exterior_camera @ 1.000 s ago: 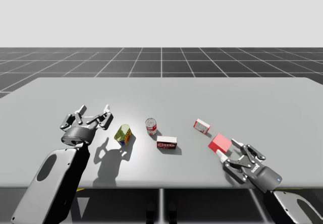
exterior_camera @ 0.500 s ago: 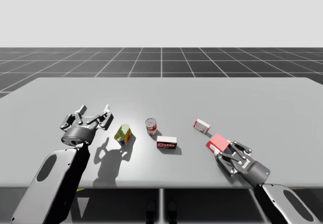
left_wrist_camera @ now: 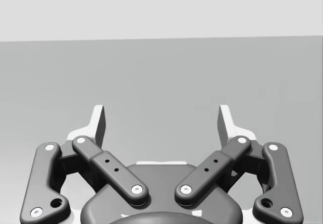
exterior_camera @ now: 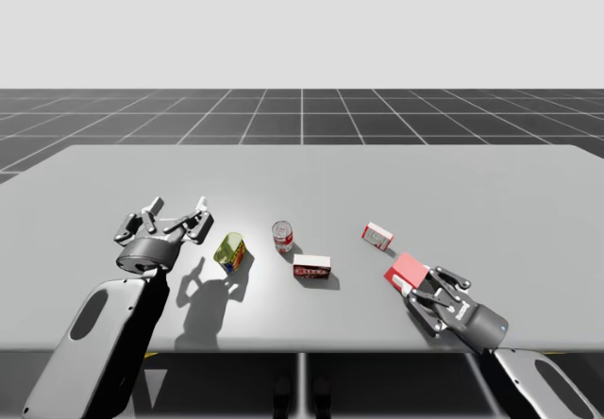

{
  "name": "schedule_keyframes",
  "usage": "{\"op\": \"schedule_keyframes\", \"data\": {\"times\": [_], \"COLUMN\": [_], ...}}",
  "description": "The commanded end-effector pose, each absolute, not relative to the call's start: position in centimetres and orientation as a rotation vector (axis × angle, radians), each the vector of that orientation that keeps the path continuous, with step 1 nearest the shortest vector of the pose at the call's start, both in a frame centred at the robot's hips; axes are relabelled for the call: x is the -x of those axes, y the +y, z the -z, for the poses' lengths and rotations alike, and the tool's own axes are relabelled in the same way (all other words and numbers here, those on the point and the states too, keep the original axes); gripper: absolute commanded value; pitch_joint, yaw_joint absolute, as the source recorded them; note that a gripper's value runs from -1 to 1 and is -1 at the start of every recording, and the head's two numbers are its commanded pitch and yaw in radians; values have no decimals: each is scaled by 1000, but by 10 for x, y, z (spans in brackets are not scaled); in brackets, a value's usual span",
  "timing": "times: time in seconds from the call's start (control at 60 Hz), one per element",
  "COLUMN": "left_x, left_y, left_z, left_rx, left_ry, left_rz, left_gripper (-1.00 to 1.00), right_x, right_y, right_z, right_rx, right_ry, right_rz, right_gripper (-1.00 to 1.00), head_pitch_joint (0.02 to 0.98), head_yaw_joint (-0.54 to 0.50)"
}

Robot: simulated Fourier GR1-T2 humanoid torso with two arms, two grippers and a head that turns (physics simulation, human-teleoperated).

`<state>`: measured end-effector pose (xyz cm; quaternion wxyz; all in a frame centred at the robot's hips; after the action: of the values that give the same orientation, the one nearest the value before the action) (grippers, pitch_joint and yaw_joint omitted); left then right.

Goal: Find the red cube and pick it up.

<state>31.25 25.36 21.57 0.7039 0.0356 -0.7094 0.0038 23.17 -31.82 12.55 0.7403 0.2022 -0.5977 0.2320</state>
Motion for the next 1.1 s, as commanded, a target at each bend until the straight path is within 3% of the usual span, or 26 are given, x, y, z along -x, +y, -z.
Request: {"op": "schedule_keyframes", "data": {"times": [0.017, 0.317, 0.65, 0.883, 1.1], "left_x": [-312, -312, -311, -311, -310], "left_y": [253, 253, 255, 256, 256], "left_z": [-215, -215, -217, -218, -218], "left_rx": [-80, -82, -83, -91, -95], "left_ry": [-1577, -1578, -1587, -1595, -1596], "left_rz": [-6, -7, -9, -6, -1], "left_gripper": [-1000, -1000, -1000, -1000, -1000], "right_x": [-233, -234, -249, -258, -262], "right_y": [-323, -324, -319, -318, -311], "right_z": [-116, -122, -200, -240, -288], "right_rx": [-360, -355, -299, -225, -194], "right_ry": [-1316, -1335, -1504, -1597, -1732], "right_rz": [-422, -428, -384, -363, -310], "right_gripper": [1000, 1000, 1000, 1000, 1000], "head_pitch_joint": [537, 447, 445, 437, 429], "head_yaw_joint": [-473, -475, -471, -468, -472]}}
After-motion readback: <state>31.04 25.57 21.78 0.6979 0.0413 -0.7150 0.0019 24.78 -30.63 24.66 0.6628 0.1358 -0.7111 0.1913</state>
